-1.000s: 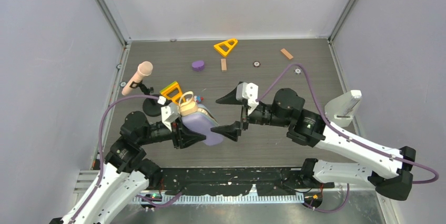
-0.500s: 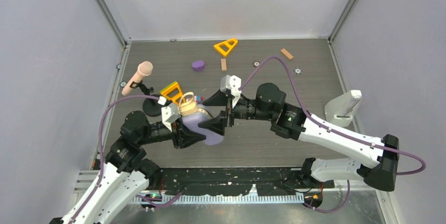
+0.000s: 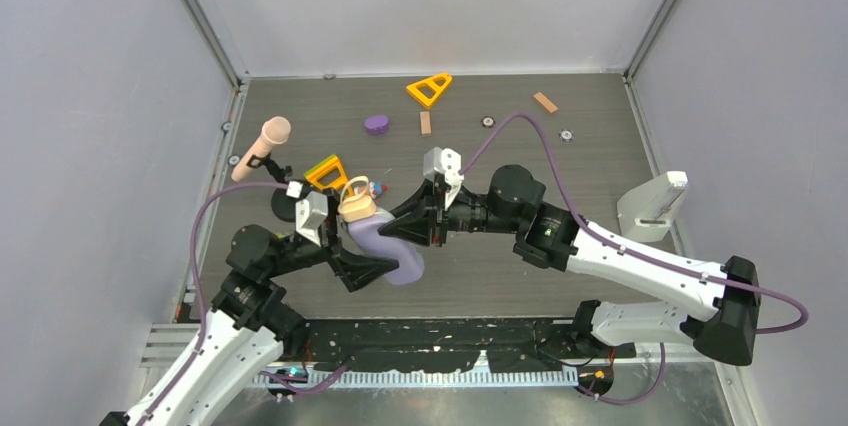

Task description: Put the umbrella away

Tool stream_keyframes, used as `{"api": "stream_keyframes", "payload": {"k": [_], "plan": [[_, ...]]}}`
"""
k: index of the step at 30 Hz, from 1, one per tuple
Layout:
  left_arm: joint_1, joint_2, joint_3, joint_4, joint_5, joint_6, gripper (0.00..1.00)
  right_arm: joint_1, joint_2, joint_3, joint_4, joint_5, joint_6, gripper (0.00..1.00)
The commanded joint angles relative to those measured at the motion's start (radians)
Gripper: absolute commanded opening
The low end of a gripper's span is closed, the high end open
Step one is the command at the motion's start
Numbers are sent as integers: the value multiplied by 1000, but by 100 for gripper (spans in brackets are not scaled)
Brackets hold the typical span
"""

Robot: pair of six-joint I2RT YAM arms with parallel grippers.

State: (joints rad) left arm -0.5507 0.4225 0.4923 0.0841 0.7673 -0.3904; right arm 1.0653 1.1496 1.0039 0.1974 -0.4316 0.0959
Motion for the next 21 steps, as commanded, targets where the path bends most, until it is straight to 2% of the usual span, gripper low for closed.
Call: {"api": "stream_keyframes", "payload": {"k": [1, 7, 8, 10, 12, 14, 15, 16, 17, 19, 21], "plan": [[-3, 47, -53, 353, -46, -195, 100, 3, -58, -20, 273, -23, 67, 6], [-2, 120, -83, 528, -54, -284, 99, 11, -72, -43, 371, -41, 71, 6], [-3, 132, -81, 539, -43, -288, 95, 11, -74, -55, 395, -41, 71, 6], [-3, 152, -80, 553, -11, -287, 74, 12, -78, -72, 417, -37, 70, 6], [-4, 159, -86, 545, 12, -271, 44, 12, -81, -90, 411, -17, 59, 9], [-3, 153, -90, 519, 15, -235, 23, 12, -88, -107, 382, 10, 48, 23], [-3, 145, -90, 492, 16, -208, 16, 12, -102, -112, 368, 21, 47, 38], [-3, 137, -81, 454, 15, -172, 11, 12, -111, -120, 332, 51, 44, 47], [-3, 128, -67, 376, 14, -129, 9, 11, -133, -128, 288, 67, 37, 62], [-3, 103, -34, 241, 6, -29, 8, 9, -178, -132, 200, 139, 25, 80], [-4, 76, -5, 101, -25, 77, 7, -2, -218, -117, 94, 228, 19, 88]]}}
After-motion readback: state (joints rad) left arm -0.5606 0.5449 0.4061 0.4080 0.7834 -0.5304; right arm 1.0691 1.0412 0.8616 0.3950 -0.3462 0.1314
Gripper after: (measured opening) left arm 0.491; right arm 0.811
